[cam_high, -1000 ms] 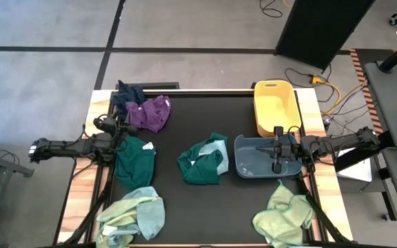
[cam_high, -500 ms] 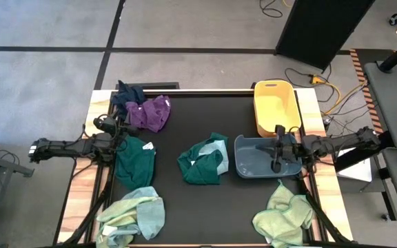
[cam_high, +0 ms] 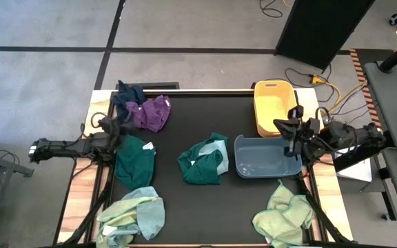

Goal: Sort towels by color in basket
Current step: Put the left green towel into the yellow bin

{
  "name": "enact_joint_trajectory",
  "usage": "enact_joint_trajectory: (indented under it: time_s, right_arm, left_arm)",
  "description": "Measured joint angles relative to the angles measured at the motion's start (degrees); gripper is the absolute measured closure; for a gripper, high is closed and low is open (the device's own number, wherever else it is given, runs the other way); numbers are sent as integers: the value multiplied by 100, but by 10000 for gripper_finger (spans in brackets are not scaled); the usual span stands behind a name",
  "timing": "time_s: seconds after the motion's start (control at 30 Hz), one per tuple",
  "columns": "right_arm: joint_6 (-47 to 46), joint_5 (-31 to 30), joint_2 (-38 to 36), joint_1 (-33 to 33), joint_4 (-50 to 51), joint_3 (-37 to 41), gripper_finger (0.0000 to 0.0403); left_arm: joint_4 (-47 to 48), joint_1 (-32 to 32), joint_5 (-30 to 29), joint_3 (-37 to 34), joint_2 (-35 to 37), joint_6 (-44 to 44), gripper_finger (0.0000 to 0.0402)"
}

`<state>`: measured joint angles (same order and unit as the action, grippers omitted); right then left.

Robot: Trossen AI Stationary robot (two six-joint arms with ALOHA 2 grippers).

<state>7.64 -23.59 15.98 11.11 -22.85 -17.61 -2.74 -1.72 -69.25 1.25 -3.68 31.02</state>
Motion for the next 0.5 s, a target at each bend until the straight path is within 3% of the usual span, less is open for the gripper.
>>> enact_joint_trajectory:
  time_s: [0.07, 0.13, 0.2, 0.3, 0.37, 0.5]
  right_arm:
    - [-6, -54, 446, -2, 17, -346, 390]
    - [147, -54, 884, -2, 22, -660, 390]
    - [189, -50, 1277, -2, 6, -978, 390]
    - [-51, -48, 1785, -2, -4, -1429, 390]
    - [-206, -47, 2103, -2, -21, -1714, 390]
    - [-910, -44, 2654, -2, -24, -2264, 390]
  left_arm:
    - [-255, -2, 1215, 1, 4, 1800, 171]
    - [-366, 31, 1681, 1, -57, 2712, 171]
    - [-337, 34, 1851, -1, -108, 3010, 171]
    - [-472, 33, 2671, -1, -155, 3387, 171]
    - [-463, 33, 3315, -1, -159, 3384, 171]
    - [-826, 28, 3938, -4, -261, 3138, 171]
